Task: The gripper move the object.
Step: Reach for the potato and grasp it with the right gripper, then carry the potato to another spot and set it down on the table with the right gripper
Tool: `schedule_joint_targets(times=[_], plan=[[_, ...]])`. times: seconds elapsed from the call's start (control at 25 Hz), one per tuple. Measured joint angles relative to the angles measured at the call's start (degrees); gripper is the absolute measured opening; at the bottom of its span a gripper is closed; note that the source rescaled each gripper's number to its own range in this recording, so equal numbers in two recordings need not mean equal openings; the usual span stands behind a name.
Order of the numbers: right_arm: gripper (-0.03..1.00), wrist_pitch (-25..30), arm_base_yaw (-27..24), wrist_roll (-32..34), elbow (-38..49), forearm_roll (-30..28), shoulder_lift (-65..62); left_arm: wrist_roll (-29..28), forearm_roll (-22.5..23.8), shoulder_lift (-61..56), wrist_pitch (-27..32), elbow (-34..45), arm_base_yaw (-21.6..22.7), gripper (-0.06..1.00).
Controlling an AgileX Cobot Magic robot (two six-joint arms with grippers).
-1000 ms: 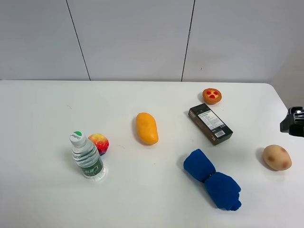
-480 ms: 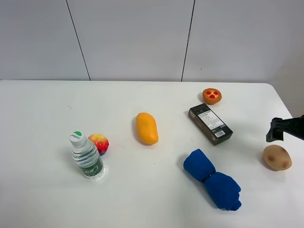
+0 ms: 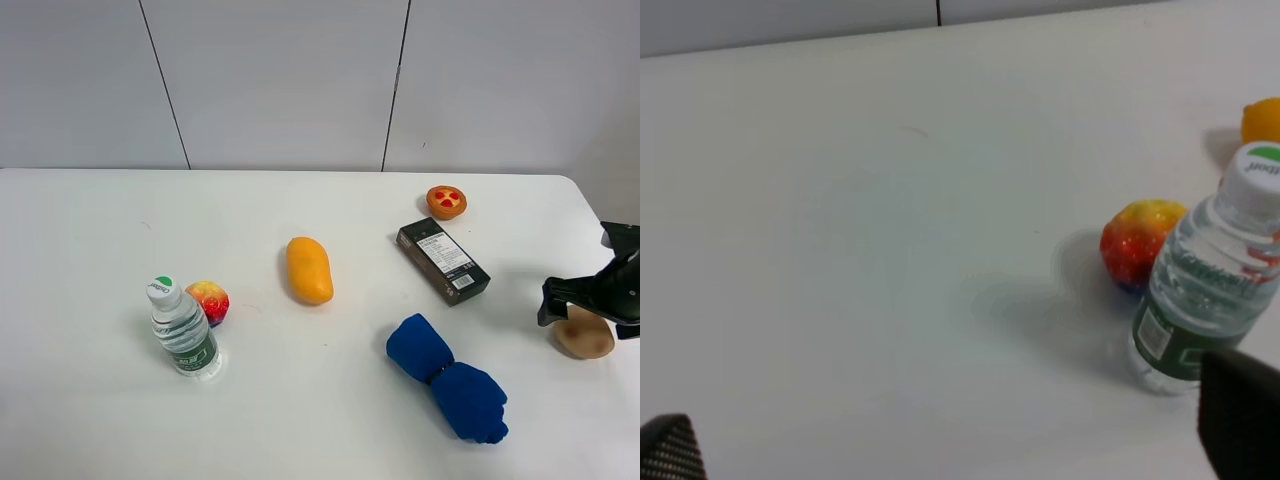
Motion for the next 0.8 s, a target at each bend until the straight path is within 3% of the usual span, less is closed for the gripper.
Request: schedule_joint_targets(times=[0.12,0.24,0.32,0.44,0.6,0.8], plan=[[0.78,-0.46,0.00,-0.11,-0.04,0.11,2.08,0.00,0.00,0.00,0.00,0.00,0.00,1.00],[0.28,0.18,-0.07,0.15,-0.04,0.04,2.54,0.00,0.00,0.00,0.00,0.00,0.00,1.00],[0.12,0.94,-0.08,1.22,-0.04,0.51,1.93,0.00,0.00,0.00,0.00,0.00,0.00,1.00],[0.04,2.77,-0.13,2.55,-0.04,2.46,-0.92,0.00,0.00,0.00,0.00,0.00,0.00,1.00],[0.02,8.56,-0.13,2.39,-0.82,6.03,-10.59,0.00,0.00,0.00,0.00,0.00,0.00,1.00],[0.01,15.58,2.65,-1.12,-9.96,7.86,-21.88,0.00,0.00,0.00,0.00,0.00,0.00,1.00]])
